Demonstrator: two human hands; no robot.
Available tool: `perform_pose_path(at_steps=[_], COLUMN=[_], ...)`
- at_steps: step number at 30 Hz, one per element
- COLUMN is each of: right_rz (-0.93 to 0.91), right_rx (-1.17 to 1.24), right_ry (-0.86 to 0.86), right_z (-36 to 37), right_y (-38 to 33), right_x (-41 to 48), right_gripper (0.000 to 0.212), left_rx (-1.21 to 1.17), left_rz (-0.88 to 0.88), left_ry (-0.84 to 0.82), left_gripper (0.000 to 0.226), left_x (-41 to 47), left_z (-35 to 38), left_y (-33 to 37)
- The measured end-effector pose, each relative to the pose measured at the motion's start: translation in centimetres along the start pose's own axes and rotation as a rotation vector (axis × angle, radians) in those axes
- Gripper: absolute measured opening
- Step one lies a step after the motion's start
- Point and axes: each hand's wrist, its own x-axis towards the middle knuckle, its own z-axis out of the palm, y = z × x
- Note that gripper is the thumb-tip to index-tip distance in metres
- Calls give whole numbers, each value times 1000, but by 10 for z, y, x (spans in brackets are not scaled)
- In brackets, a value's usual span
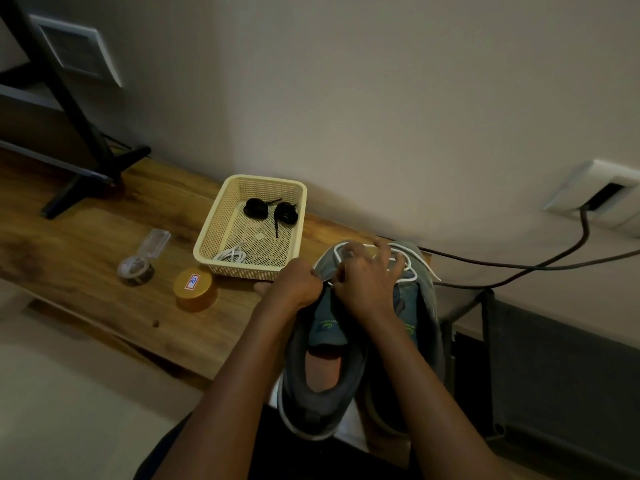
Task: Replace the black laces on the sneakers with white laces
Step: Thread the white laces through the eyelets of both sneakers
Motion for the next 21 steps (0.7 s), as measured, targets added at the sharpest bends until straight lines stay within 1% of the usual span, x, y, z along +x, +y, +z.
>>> perform_pose_path(at_steps=[4, 8, 12, 13, 14, 16, 18, 19, 21], right_rz=[20, 42, 71, 90, 110, 151, 176, 172, 133], right_rx=[34, 69, 85, 88, 68, -14, -49, -52, -77], right_ry=[-5, 49, 25, 27, 36, 58, 22, -16, -73], right_z=[5, 12, 2, -4, -12, -26, -34, -34, -30], right_y=[-2, -5, -1, 3, 9, 22, 33, 35, 34], right_x=[1, 1, 2, 3, 4, 7, 7, 5, -1], right_gripper=[17, 22, 18, 19, 19, 18, 19, 22, 35], left_rx=[-55, -116, -134, -132, -118, -39, 106, 189, 332], left_rz=[35, 51, 67, 81, 101, 150, 200, 212, 203], left_ry=[-32, -46, -56, -19, 53, 275, 472, 510, 506], left_gripper=[24, 27, 15, 12, 10, 13, 11, 13, 17], left_x=[0, -2, -2, -1, 0, 0, -3, -4, -6], left_z=[-1, -6, -9, -8, -7, -6, -5, -4, 0], left_y=[0, -1, -6, -7, -8, -7, -4, -3, 0])
